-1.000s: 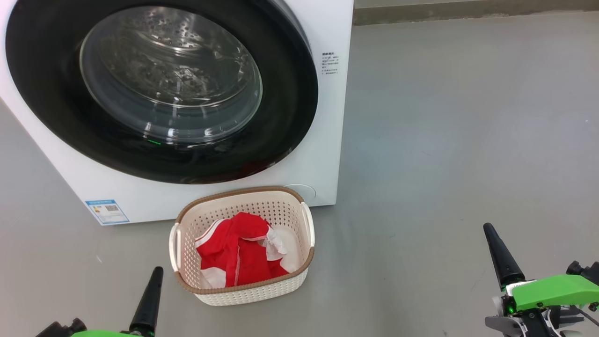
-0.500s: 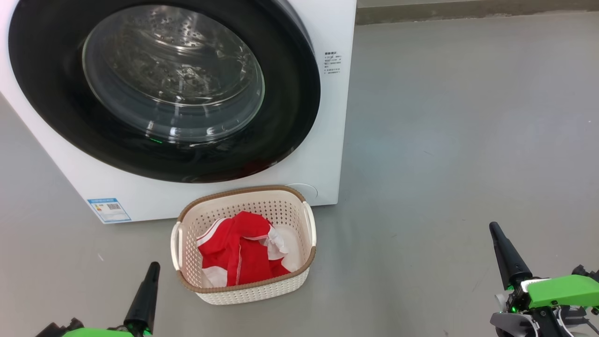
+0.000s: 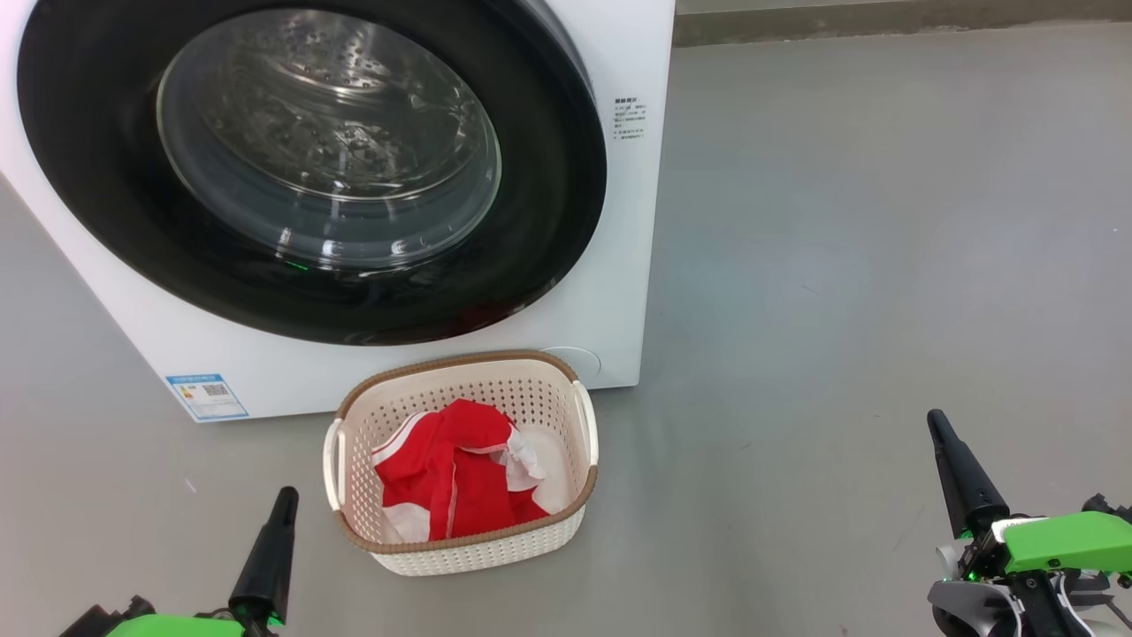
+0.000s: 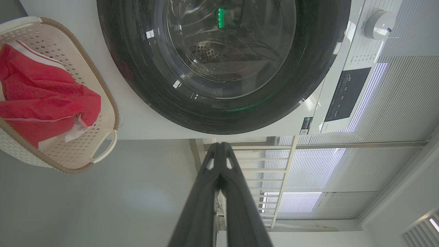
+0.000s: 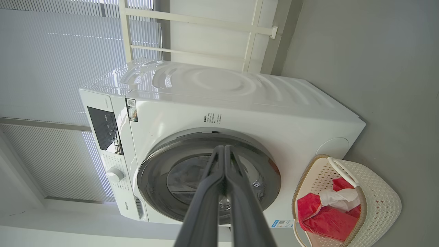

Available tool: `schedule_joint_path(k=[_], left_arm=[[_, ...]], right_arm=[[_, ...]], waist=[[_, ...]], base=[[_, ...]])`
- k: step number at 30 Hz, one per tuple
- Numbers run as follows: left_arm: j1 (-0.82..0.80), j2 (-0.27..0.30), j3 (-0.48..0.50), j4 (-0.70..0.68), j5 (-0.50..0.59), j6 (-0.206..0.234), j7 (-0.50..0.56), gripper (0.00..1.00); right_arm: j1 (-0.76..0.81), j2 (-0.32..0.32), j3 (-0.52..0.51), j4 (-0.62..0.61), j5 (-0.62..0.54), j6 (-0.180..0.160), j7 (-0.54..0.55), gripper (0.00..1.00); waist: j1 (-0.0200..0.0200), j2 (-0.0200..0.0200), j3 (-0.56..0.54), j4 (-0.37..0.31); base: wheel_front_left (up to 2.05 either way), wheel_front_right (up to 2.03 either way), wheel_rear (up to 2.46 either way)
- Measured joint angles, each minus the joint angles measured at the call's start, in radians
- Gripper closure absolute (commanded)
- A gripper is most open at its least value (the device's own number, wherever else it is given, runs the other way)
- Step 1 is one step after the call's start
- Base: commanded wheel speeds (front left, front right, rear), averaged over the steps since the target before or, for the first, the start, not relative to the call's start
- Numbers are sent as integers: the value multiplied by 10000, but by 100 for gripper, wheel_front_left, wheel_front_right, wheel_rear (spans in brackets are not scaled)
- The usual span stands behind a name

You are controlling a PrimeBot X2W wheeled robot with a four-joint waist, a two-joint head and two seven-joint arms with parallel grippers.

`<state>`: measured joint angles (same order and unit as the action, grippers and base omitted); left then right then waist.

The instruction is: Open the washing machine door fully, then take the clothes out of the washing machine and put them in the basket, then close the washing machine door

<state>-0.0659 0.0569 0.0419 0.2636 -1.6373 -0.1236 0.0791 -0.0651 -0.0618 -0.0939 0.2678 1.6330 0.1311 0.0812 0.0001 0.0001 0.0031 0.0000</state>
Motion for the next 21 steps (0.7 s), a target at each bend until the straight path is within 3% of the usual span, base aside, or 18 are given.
schedule_joint_path(k=[21], left_arm=[[0,-19,105,4,6,0,79,100]], right_arm=[[0,33,-159,4,-4,0,86,100]], waist=[[0,0,0,0]], base=[[0,0,0]])
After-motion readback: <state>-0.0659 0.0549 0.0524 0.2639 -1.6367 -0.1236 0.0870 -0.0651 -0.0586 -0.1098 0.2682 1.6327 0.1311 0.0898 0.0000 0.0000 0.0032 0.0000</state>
